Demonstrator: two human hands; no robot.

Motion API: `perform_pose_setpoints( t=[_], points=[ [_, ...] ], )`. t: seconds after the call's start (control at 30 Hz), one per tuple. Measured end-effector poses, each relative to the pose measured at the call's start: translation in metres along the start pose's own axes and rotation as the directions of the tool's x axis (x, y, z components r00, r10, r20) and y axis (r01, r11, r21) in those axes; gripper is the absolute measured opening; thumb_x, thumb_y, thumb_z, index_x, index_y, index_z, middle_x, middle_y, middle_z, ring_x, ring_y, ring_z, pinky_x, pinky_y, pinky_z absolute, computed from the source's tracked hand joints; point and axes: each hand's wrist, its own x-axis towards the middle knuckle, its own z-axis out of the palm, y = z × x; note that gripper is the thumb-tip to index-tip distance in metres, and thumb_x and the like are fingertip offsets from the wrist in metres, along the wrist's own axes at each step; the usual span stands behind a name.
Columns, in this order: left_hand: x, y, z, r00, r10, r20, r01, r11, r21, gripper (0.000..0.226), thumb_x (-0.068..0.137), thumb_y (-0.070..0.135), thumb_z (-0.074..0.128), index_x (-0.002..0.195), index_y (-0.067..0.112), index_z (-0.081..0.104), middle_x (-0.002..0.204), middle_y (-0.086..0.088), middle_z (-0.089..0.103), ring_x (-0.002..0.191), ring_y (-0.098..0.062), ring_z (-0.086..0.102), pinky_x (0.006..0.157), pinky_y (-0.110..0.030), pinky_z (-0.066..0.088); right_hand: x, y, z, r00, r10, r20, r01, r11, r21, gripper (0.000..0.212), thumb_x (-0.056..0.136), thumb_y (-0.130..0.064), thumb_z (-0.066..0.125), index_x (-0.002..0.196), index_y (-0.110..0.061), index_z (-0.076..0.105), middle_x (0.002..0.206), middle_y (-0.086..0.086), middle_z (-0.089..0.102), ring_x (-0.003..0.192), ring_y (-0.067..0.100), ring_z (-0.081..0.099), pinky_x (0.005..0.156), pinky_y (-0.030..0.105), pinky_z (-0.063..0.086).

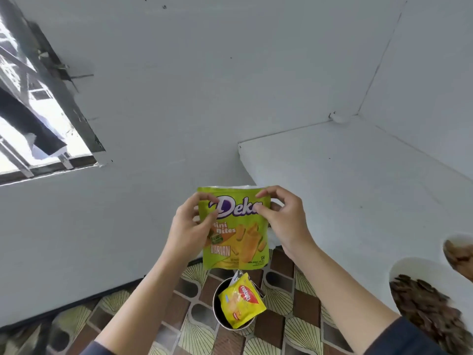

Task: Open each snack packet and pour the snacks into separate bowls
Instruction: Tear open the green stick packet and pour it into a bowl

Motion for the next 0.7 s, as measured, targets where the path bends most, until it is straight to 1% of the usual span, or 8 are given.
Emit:
perform_pose_setpoints(
  t=[0.07,0.2,0.27,0.37,0.43,0.5,0.63,0.7],
  points=[
    [0.018,-0.014,-0.003,1.000,0.001,0.001,-0.001,0.999,0.050,0.009,0.099,0.004,0.061,0.100,0.011,0.066,0.105,-0.005,0.072,0.084,-0.002,0.073,0.057,-0.020,0.058,0.016,0.014,0.003,1.000,0.003,0.018,-0.002,0.999,-0.051,0.026,0.087,0.002,0.073,0.083,-0.023,0.070,0.097,0.002,0.074,0.090,0.020,0.075,0.074,0.048,0.064],
    [0.057,-0.056,-0.005,1.000,-0.018,0.006,0.017,0.990,0.142,0.016,0.097,0.002,0.062,0.089,0.013,0.072,0.100,-0.001,0.075,0.084,0.005,0.067,0.060,-0.009,0.050,0.034,0.055,0.011,1.000,0.015,0.007,-0.014,0.987,-0.162,0.024,0.085,0.000,0.075,0.085,-0.024,0.074,0.097,-0.002,0.075,0.094,0.015,0.073,0.074,0.032,0.063],
    [0.074,-0.084,-0.002,0.999,-0.047,0.026,0.042,0.985,0.165,0.018,0.096,0.004,0.063,0.087,0.015,0.074,0.096,0.001,0.076,0.081,0.008,0.066,0.060,-0.005,0.047,0.039,0.087,0.015,0.998,0.047,-0.034,-0.053,0.978,-0.201,0.026,0.086,-0.001,0.075,0.084,-0.028,0.074,0.098,-0.005,0.074,0.096,0.015,0.072,0.072,0.029,0.062],
    [0.097,-0.148,0.006,0.993,-0.087,0.086,0.068,0.977,0.203,0.022,0.096,0.004,0.064,0.087,0.020,0.075,0.095,0.002,0.076,0.085,0.003,0.069,0.062,-0.011,0.053,0.044,0.150,0.024,0.990,0.059,-0.130,-0.090,0.965,-0.246,0.029,0.086,-0.004,0.075,0.084,-0.033,0.073,0.099,-0.010,0.071,0.100,0.015,0.069,0.080,0.042,0.062],
    [0.108,-0.204,0.012,0.983,-0.147,0.106,0.118,0.963,0.241,0.027,0.096,0.006,0.064,0.084,0.028,0.075,0.095,0.001,0.077,0.090,-0.009,0.072,0.067,-0.024,0.061,0.044,0.202,0.033,0.979,0.083,-0.185,-0.133,0.952,-0.276,0.028,0.085,-0.001,0.074,0.083,-0.029,0.073,0.096,-0.011,0.071,0.097,0.014,0.069,0.083,0.044,0.060],
    [0.114,-0.265,0.022,0.977,-0.175,0.120,0.134,0.948,0.288,0.030,0.095,0.006,0.064,0.083,0.031,0.075,0.092,0.001,0.077,0.085,-0.014,0.072,0.068,-0.035,0.061,0.040,0.258,0.039,0.966,0.114,-0.231,-0.180,0.940,-0.290,0.029,0.083,0.001,0.074,0.080,-0.028,0.072,0.089,-0.011,0.072,0.089,0.012,0.070,0.080,0.043,0.060],
    [0.123,-0.382,0.045,0.971,-0.185,0.149,0.125,0.931,0.343,0.035,0.092,0.002,0.064,0.079,0.032,0.073,0.094,0.002,0.075,0.078,0.000,0.070,0.067,-0.022,0.054,0.034,0.384,0.045,0.954,0.129,-0.272,-0.218,0.919,-0.328,0.031,0.081,0.002,0.076,0.078,-0.029,0.071,0.085,-0.009,0.071,0.082,0.020,0.068,0.076,0.042,0.059],
    [0.126,-0.442,0.054,0.966,-0.198,0.165,0.128,0.923,0.363,0.033,0.092,0.002,0.063,0.081,0.031,0.074,0.096,0.002,0.075,0.084,-0.004,0.072,0.076,-0.029,0.059,0.033,0.447,0.046,0.950,0.139,-0.279,-0.234,0.910,-0.341,0.028,0.080,0.001,0.077,0.080,-0.027,0.073,0.087,-0.012,0.072,0.084,0.017,0.069,0.078,0.035,0.059]
  ],
)
